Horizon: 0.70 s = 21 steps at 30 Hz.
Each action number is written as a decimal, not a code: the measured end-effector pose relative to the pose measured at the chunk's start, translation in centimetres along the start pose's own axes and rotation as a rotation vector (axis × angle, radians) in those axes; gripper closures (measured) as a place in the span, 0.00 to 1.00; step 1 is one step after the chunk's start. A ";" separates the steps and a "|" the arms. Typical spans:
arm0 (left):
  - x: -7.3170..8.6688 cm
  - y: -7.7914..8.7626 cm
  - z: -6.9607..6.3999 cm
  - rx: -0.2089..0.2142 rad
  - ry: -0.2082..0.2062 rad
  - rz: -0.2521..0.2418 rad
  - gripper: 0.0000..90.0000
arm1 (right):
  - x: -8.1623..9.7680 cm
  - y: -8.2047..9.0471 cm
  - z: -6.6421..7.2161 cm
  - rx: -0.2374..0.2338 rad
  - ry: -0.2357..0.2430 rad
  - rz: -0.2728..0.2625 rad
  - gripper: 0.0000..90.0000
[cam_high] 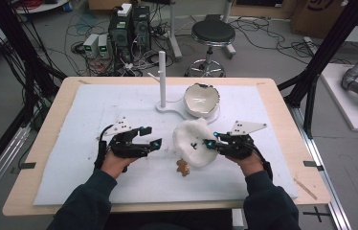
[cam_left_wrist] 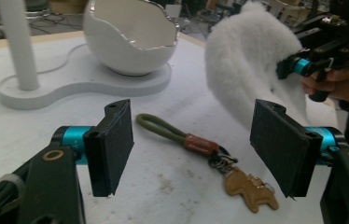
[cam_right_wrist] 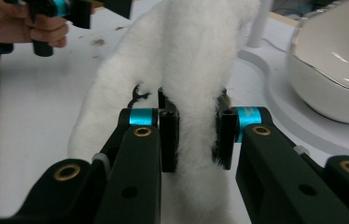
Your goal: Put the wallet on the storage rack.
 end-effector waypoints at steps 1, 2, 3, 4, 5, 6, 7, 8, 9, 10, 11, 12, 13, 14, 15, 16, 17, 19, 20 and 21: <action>0.0 -0.2 -0.2 0.008 -0.003 0.003 0.33 | 0.0 0.0 0.0 0.000 0.000 0.000 0.86; 0.0 -0.4 -0.3 0.015 -0.005 0.006 0.33 | -0.3 -0.7 0.5 -0.023 0.017 0.009 0.86; 0.0 -0.6 -0.4 0.020 -0.002 0.008 0.33 | -0.3 -0.7 0.5 -0.023 0.017 0.009 0.86; 0.0 -0.8 -0.5 0.033 0.004 0.010 0.33 | -0.4 -1.0 0.6 -0.029 0.026 0.013 0.86; 0.0 -1.0 -0.6 0.038 0.009 0.009 0.33 | -0.5 -1.3 0.8 -0.036 0.033 0.014 0.86; 0.0 -1.1 -0.8 0.052 0.013 0.012 0.33 | -0.7 -1.7 1.1 -0.050 0.047 0.018 0.86; 0.0 -1.3 -1.0 0.068 0.015 0.008 0.33 | -0.7 -1.7 1.1 -0.050 0.047 0.018 0.86; 0.0 -1.4 -1.2 0.084 0.023 0.009 0.33 | -0.8 -1.8 1.2 -0.056 0.055 0.021 0.86; 0.1 -1.6 -1.4 0.104 0.022 0.012 0.34 | -1.0 -2.2 1.6 -0.073 0.074 0.019 0.86; 0.2 -1.8 -1.8 0.129 0.027 0.022 0.35 | -1.0 -2.4 1.7 -0.079 0.080 0.019 0.86; 0.2 -1.8 -1.8 0.129 0.027 0.022 0.40 | -1.1 -2.5 1.8 -0.085 0.086 0.020 0.86; 0.3 -1.8 -1.9 0.141 0.024 0.027 0.40 | -1.1 -2.5 1.8 -0.085 0.086 0.020 0.86; 0.3 -1.7 -2.1 0.170 0.013 0.029 0.52 | -1.2 -2.6 1.9 -0.087 0.090 0.023 0.86; 0.3 -1.6 -2.1 0.162 0.003 0.032 0.74 | -1.2 -2.9 1.9 -0.079 0.095 0.027 0.86; 0.2 -1.5 -2.1 0.157 0.002 0.027 0.79 | -1.2 -2.9 1.8 -0.072 0.090 0.025 0.84; -0.1 -1.2 -2.0 0.160 0.005 0.003 0.82 | -1.3 -2.8 1.7 -0.063 0.078 0.020 0.81; -0.1 -1.2 -2.0 0.160 0.005 0.003 0.83 | -1.3 -2.8 1.5 -0.055 0.066 0.011 0.77; -0.7 -0.8 -1.6 0.105 -0.022 -0.053 0.85 | -1.4 -2.6 1.1 -0.015 0.033 -0.009 0.67; -1.0 -0.6 -1.3 0.079 -0.032 -0.070 0.86 | -1.3 -2.5 0.8 0.001 0.008 -0.014 0.61; -1.2 -0.4 -0.9 0.053 -0.034 -0.092 0.86 | -1.3 -2.4 0.4 0.020 -0.009 -0.020 0.56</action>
Point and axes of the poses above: each handheld gripper's, and its own axes: y roughly backward along the jaws, x roughly out of its underside, z roughly to its left, the point moved 7 cm from there along -y, roughly forward along the jaws, and after that the axes turned 11 degrees about -x, right-handed, at the moved point
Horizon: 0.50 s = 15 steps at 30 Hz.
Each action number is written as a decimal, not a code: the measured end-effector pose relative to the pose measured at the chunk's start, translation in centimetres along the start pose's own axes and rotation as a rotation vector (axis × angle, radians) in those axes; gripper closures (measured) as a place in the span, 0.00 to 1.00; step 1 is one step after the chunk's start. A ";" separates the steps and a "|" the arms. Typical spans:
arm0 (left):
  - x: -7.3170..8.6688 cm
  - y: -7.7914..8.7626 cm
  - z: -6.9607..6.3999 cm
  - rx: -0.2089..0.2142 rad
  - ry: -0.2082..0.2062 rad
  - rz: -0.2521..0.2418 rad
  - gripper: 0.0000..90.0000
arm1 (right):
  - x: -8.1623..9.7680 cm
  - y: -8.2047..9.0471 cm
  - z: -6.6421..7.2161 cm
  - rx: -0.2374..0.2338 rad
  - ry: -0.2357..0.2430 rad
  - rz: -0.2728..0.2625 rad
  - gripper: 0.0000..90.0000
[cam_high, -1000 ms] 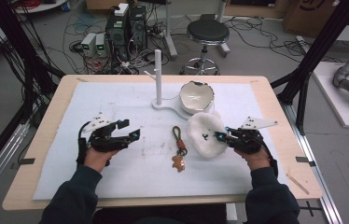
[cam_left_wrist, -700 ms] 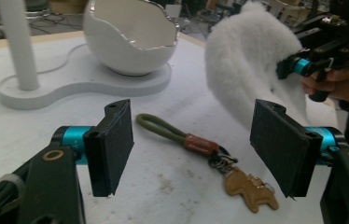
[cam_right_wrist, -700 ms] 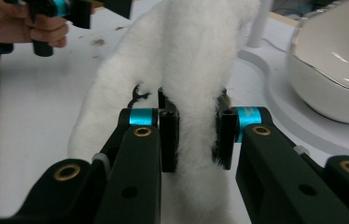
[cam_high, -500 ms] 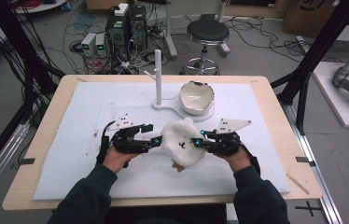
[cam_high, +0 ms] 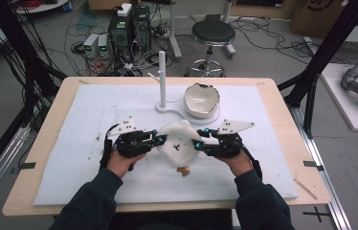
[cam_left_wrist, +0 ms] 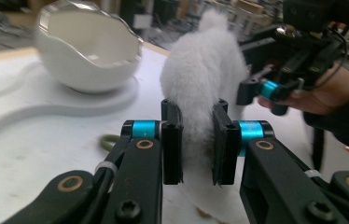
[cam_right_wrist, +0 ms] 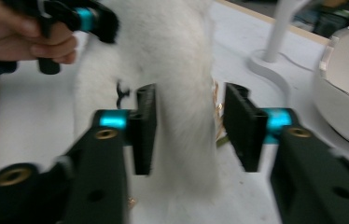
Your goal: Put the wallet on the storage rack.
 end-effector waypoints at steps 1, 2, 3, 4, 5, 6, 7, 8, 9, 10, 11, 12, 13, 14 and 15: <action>0.0 0.0 0.0 0.000 0.000 0.000 0.86 | 0.0 0.1 -0.3 0.018 -0.013 -0.007 0.52; -0.3 0.2 0.4 -0.020 -0.004 -0.022 0.86 | 0.0 0.1 -0.3 0.018 -0.013 -0.007 0.52; -0.6 0.4 0.7 -0.041 -0.006 -0.042 0.87 | 0.0 0.2 -0.6 0.026 -0.027 -0.015 0.50; -1.4 0.4 1.6 -0.056 0.008 -0.081 0.87 | 0.0 0.2 -1.0 0.046 -0.034 -0.026 0.46; -1.4 0.4 1.6 -0.056 0.008 -0.081 0.87 | -0.1 0.1 -1.2 0.052 -0.033 -0.032 0.45; -2.6 0.2 2.5 -0.064 0.028 -0.107 0.87 | -0.2 0.0 -1.5 0.057 -0.037 -0.036 0.44; -3.2 0.1 2.7 -0.063 0.032 -0.115 0.87 | -0.3 -0.1 -1.9 0.068 -0.040 -0.044 0.42; -3.2 0.1 2.7 -0.063 0.032 -0.115 0.87 | -0.4 -0.1 -2.2 0.075 -0.049 -0.052 0.40; -3.7 0.0 2.9 -0.056 0.036 -0.122 0.87 | -0.6 -0.3 -2.5 0.080 -0.056 -0.054 0.39; -4.8 -0.1 2.9 -0.039 0.042 -0.146 0.87 | -0.8 -0.4 -2.9 0.084 -0.064 -0.059 0.37; -5.2 -0.2 2.8 -0.028 0.045 -0.158 0.87 | -0.9 -0.5 -3.2 0.089 -0.071 -0.066 0.34; -5.2 -0.2 2.8 -0.028 0.045 -0.158 0.87 | -1.1 -0.7 -3.4 0.080 -0.086 -0.072 0.34; -5.5 -0.3 2.7 -0.019 0.045 -0.161 0.87 | -1.1 -0.7 -3.4 0.080 -0.086 -0.072 0.34; -5.6 -0.4 2.7 -0.012 0.043 -0.164 0.87 | -1.5 -1.2 -3.6 0.056 -0.107 -0.097 0.30; -5.6 -0.6 2.6 -0.008 0.042 -0.164 0.87 | -1.7 -1.4 -3.7 0.041 -0.115 -0.110 0.29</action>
Point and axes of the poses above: each handheld gripper's, and its own axes: y roughly backward along the jaws, x roughly out of its underside, z roughly to its left, the point moved 7 cm from there along -y, roughly forward along the jaws, and after that the axes turned 11 degrees about -x, right-handed, at the moved point
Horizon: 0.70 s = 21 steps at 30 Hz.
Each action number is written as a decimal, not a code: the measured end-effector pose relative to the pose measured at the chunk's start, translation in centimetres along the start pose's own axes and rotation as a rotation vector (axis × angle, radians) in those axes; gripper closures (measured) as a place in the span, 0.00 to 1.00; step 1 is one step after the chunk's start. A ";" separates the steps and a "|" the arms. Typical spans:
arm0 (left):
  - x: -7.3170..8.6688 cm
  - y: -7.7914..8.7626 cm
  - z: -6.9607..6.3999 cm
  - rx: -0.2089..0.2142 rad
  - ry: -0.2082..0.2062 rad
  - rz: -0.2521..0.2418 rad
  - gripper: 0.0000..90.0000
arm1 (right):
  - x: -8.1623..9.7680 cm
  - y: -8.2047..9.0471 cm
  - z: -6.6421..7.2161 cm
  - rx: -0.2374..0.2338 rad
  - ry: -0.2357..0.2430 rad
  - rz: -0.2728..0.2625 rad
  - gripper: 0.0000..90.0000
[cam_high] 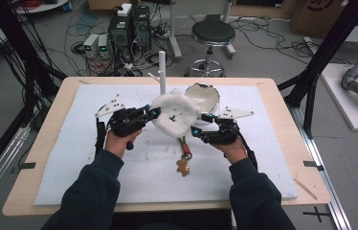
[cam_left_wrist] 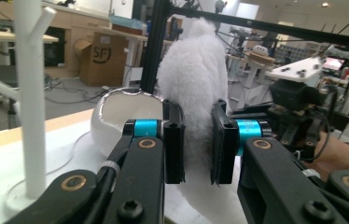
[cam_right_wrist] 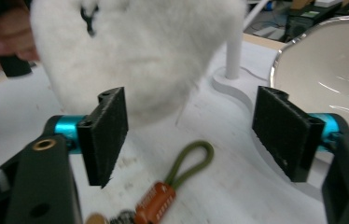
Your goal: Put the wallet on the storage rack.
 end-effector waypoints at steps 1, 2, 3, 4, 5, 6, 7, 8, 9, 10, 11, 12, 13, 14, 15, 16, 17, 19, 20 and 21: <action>0.2 -0.4 -0.1 0.007 -0.001 -0.002 0.87 | -0.2 -0.2 0.0 -0.018 -0.004 -0.019 0.29; 0.2 -0.4 -0.1 0.007 -0.001 -0.002 0.87 | -0.2 -0.2 0.0 -0.018 -0.004 -0.019 0.29; 0.3 -0.5 -0.2 0.009 -0.001 -0.006 0.87 | -0.3 -0.5 0.1 -0.043 -0.015 -0.032 0.29; 0.2 -0.6 -0.3 0.015 0.007 -0.021 0.87 | -0.3 -0.7 0.1 -0.063 -0.026 -0.026 0.30; 0.2 -0.7 -0.4 0.020 0.014 -0.031 0.87 | 0.0 -1.2 0.2 -0.103 -0.053 -0.008 0.37; 0.2 -0.9 -0.5 0.020 0.015 -0.032 0.87 | 0.1 -1.3 0.2 -0.115 -0.057 -0.007 0.43; 0.2 -0.9 -0.5 0.020 0.015 -0.032 0.87 | 0.1 -1.3 0.3 -0.130 -0.058 -0.010 0.48; 0.2 -1.0 -0.4 0.018 0.015 -0.027 0.87 | 0.1 -1.3 0.3 -0.130 -0.058 -0.010 0.48; 0.3 -1.0 -0.4 0.014 0.016 -0.023 0.87 | 0.0 -1.2 0.3 -0.133 -0.062 -0.011 0.57; 0.5 -1.0 0.0 -0.003 0.020 -0.001 0.86 | -0.2 -0.6 -0.1 -0.135 -0.079 -0.040 0.78; 0.6 -1.0 0.1 -0.007 0.022 0.016 0.86 | -0.4 -0.3 -0.3 -0.143 -0.088 -0.067 0.81; 0.6 -1.0 0.1 -0.007 0.022 0.016 0.86 | -0.7 0.1 -0.5 -0.132 -0.078 -0.090 0.83; 1.1 -1.3 0.2 -0.027 0.012 0.057 0.85 | -1.0 0.4 -0.5 -0.113 -0.060 -0.100 0.84; 1.1 -1.3 0.2 -0.027 0.012 0.057 0.83 | -1.0 0.4 -0.5 -0.113 -0.060 -0.100 0.84; 1.5 -1.4 0.3 -0.046 0.009 0.094 0.83 | -1.1 0.6 -0.6 -0.087 -0.038 -0.101 0.84; 2.1 -1.4 0.4 -0.055 -0.001 0.136 0.79 | -1.4 0.9 -0.6 -0.050 -0.011 -0.092 0.84; 2.1 -1.4 0.4 -0.055 -0.001 0.136 0.77 | -1.4 0.9 -0.6 -0.050 -0.011 -0.092 0.84; 2.7 -1.2 0.8 -0.073 -0.011 0.161 0.75 | -1.8 1.3 -0.6 -0.002 0.034 -0.062 0.85; 2.9 -1.1 0.9 -0.079 -0.010 0.167 0.75 | -1.8 1.3 -0.6 -0.002 0.034 -0.062 0.85; 3.1 -0.9 1.1 -0.096 -0.013 0.181 0.71 | -2.0 1.4 -0.5 0.015 0.048 -0.052 0.85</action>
Point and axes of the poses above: each handheld gripper's, and its own axes: y roughly backward along the jaws, x roughly out of its underside, z roughly to its left, the point moved 7 cm from there along -y, roughly forward along the jaws, and after that the axes turned 11 degrees about -x, right-handed, at the moved point
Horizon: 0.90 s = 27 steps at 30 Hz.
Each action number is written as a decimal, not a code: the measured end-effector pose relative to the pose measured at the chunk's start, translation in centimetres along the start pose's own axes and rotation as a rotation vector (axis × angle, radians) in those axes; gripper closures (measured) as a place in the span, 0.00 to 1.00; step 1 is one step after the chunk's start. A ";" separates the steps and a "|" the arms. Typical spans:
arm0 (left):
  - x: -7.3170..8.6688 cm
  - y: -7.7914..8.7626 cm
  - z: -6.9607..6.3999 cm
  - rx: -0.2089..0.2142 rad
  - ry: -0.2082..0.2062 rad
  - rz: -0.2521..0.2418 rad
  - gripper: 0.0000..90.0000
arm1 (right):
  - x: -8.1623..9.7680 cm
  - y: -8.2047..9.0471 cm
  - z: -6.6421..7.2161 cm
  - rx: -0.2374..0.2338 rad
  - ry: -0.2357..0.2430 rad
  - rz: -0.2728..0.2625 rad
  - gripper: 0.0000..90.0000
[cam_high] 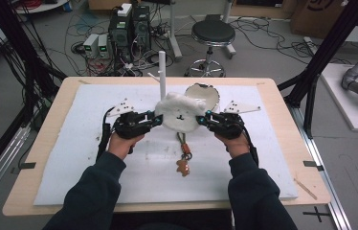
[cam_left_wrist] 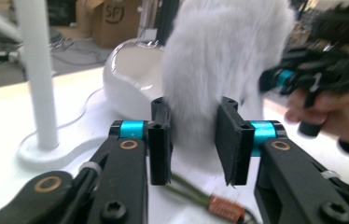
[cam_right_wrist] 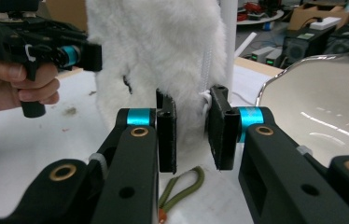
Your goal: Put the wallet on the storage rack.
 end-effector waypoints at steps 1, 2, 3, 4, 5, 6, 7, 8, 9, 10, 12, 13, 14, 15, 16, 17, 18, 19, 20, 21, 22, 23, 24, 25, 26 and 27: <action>0.3 0.2 0.4 -0.014 -0.003 0.013 0.71 | 0.0 0.0 0.0 0.000 0.000 0.000 0.85; 0.5 0.4 0.7 -0.027 0.002 0.022 0.69 | -0.2 0.2 -0.1 0.010 0.006 -0.008 0.85; 0.7 0.8 1.2 -0.038 0.007 0.029 0.69 | -0.4 0.4 -0.2 0.021 0.009 -0.013 0.85; 0.9 1.2 1.6 -0.049 0.014 0.029 0.68 | -0.6 0.7 -0.4 0.037 0.014 -0.012 0.85; 1.0 1.7 2.0 -0.065 0.024 0.026 0.64 | -0.9 1.4 -0.9 0.080 0.026 -0.004 0.85; 1.2 2.2 2.4 -0.080 0.028 0.026 0.61 | -1.1 1.8 -1.1 0.097 0.035 0.002 0.85; 1.4 3.4 3.1 -0.115 0.019 0.021 0.59 | -1.3 2.1 -1.3 0.119 0.045 0.010 0.85; 1.6 4.0 3.5 -0.134 0.015 0.036 0.56 | -1.5 2.5 -1.5 0.137 0.059 0.017 0.85; 1.7 4.5 3.9 -0.154 0.011 0.039 0.50 | -1.7 2.9 -1.7 0.154 0.072 0.024 0.85; 1.7 4.5 3.9 -0.154 0.011 0.039 0.45 | -1.7 2.9 -1.7 0.154 0.072 0.024 0.85; 2.2 6.0 4.9 -0.212 -0.010 0.027 0.38 | -2.4 3.8 -2.4 0.207 0.108 0.058 0.85; 2.5 6.4 5.2 -0.226 -0.007 0.025 0.34 | -2.7 4.0 -2.8 0.227 0.123 0.075 0.85; 2.5 6.4 5.2 -0.226 -0.007 0.025 0.32 | -3.0 4.2 -3.1 0.245 0.138 0.090 0.85; 2.8 6.8 5.5 -0.236 0.003 0.025 0.30 | -3.3 4.4 -3.5 0.262 0.142 0.102 0.85; 3.0 7.0 5.8 -0.238 0.018 0.023 0.30 | -3.3 4.4 -3.5 0.262 0.142 0.102 0.85; 3.2 7.3 6.2 -0.238 0.038 0.026 0.30 | -3.6 4.6 -3.9 0.278 0.156 0.117 0.85; 3.3 7.5 6.6 -0.244 0.056 0.022 0.30 | -4.3 4.8 -4.8 0.315 0.175 0.144 0.84; 3.3 7.5 6.6 -0.244 0.056 0.022 0.30 | -4.3 4.8 -4.8 0.315 0.175 0.144 0.84; 3.4 7.5 6.8 -0.248 0.063 0.019 0.30 | -4.7 4.9 -5.5 0.340 0.190 0.164 0.84; 3.4 7.5 6.8 -0.248 0.063 0.019 0.30 | -4.7 4.9 -5.5 0.340 0.190 0.164 0.84; 3.5 7.4 6.8 -0.244 0.069 0.023 0.30 | -5.1 4.9 -6.3 0.377 0.202 0.191 0.84; 3.6 7.4 6.8 -0.243 0.068 0.026 0.30 | -5.3 4.8 -6.6 0.387 0.210 0.201 0.84; 3.6 7.4 6.8 -0.243 0.068 0.026 0.30 | -5.4 4.7 -6.9 0.402 0.218 0.212 0.84; 3.6 7.3 6.8 -0.243 0.070 0.029 0.30 | -5.6 4.6 -7.2 0.419 0.232 0.230 0.84; 3.6 7.3 6.9 -0.242 0.070 0.029 0.30 | -5.7 4.5 -7.4 0.433 0.246 0.253 0.84; 3.6 7.3 6.9 -0.243 0.075 0.027 0.31 | -5.9 4.4 -7.6 0.449 0.268 0.274 0.84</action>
Point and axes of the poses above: each handheld gripper's, and its own axes: y roughly backward along the jaws, x roughly out of its underside, z roughly to its left, the point moved 7 cm from there along -y, roughly forward along the jaws, and after that the axes turned 11 degrees about -x, right-handed, at the moved point
